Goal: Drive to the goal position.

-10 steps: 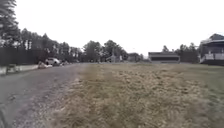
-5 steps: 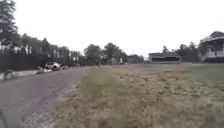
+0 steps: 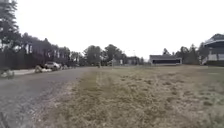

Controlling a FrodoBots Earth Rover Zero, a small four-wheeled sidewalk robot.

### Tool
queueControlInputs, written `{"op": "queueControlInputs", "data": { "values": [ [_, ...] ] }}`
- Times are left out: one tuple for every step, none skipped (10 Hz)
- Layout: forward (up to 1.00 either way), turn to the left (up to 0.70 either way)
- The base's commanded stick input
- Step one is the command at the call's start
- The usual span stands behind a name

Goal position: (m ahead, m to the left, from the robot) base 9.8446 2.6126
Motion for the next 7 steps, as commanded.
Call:
{"op": "queueControlInputs", "data": {
  "values": [
    [0.70,0.00],
    [0.70,0.00],
    [0.70,0.00],
    [0.70,0.00],
    [0.70,0.00],
    [0.70,0.00],
    [0.70,0.00]
  ]
}}
